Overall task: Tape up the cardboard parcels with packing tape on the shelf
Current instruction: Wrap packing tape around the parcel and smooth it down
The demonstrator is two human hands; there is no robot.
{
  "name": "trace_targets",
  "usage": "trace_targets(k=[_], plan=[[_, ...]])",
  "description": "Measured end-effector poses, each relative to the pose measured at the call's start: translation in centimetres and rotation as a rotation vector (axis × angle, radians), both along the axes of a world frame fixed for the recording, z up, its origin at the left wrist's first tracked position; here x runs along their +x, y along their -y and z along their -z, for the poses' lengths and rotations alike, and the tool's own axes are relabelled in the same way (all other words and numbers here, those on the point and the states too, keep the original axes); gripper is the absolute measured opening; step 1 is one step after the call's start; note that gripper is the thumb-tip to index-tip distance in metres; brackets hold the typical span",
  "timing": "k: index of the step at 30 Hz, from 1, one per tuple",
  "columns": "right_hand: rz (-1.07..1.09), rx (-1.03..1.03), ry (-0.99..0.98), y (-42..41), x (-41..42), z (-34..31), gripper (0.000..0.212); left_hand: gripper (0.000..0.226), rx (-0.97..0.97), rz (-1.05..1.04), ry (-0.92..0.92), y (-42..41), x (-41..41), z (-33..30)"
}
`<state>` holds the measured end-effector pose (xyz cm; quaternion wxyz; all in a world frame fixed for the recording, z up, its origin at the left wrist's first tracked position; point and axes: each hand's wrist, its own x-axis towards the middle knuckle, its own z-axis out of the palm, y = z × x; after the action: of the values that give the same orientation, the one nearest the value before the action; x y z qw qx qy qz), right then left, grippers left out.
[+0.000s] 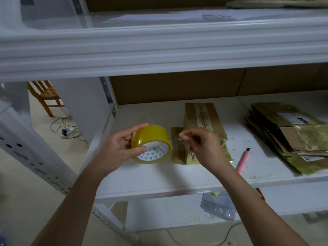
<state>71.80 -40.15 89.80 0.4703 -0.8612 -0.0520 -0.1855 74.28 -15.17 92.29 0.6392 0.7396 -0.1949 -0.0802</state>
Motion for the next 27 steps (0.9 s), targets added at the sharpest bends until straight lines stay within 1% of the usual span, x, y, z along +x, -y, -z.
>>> trace_targets(k=[2, 4, 6, 8, 11, 13, 17, 22, 25, 27], plan=[[0.063, 0.004, 0.001, 1.9, -0.6, -0.3, 0.023, 0.058, 0.09, 0.038, 0.017, 0.7, 0.8, -0.4], [0.136, 0.074, -0.035, 4.4, -1.3, -0.9, 0.038, 0.06, 0.298, 0.057, 0.064, 1.3, 1.4, -0.8], [0.188, 0.157, -0.091, 6.8, -2.1, -1.3, 0.045, 0.055, 0.472, 0.059, 0.11, 2.4, 1.5, -1.0], [0.241, 0.211, -0.112, 8.4, -2.7, -1.2, 0.045, 0.055, 0.506, 0.082, 0.125, 4.1, 1.4, -1.1], [0.309, 0.317, -0.111, 9.9, -2.9, -0.6, 0.037, 0.055, 0.562, 0.116, 0.203, 6.2, 2.2, -1.0], [0.34, 0.355, -0.123, 10.8, -2.8, -0.4, 0.031, 0.056, 0.619, 0.131, 0.236, 7.2, 3.0, -0.8], [0.366, 0.389, -0.129, 11.9, -2.3, 0.2, 0.028, 0.055, 0.685, 0.149, 0.286, 8.6, 4.2, -0.8], [0.353, 0.453, -0.176, 12.5, -1.6, 1.4, 0.023, 0.053, 0.725, 0.168, 0.261, 9.2, 5.0, -0.4], [0.34, 0.499, -0.228, 12.7, -1.0, 2.6, 0.022, 0.059, 0.778, 0.165, 0.195, 9.7, 5.2, 0.2], [0.326, 0.531, -0.266, 12.8, -0.6, 3.5, 0.022, 0.065, 0.768, 0.163, 0.15, 10.0, 5.2, 1.1]])
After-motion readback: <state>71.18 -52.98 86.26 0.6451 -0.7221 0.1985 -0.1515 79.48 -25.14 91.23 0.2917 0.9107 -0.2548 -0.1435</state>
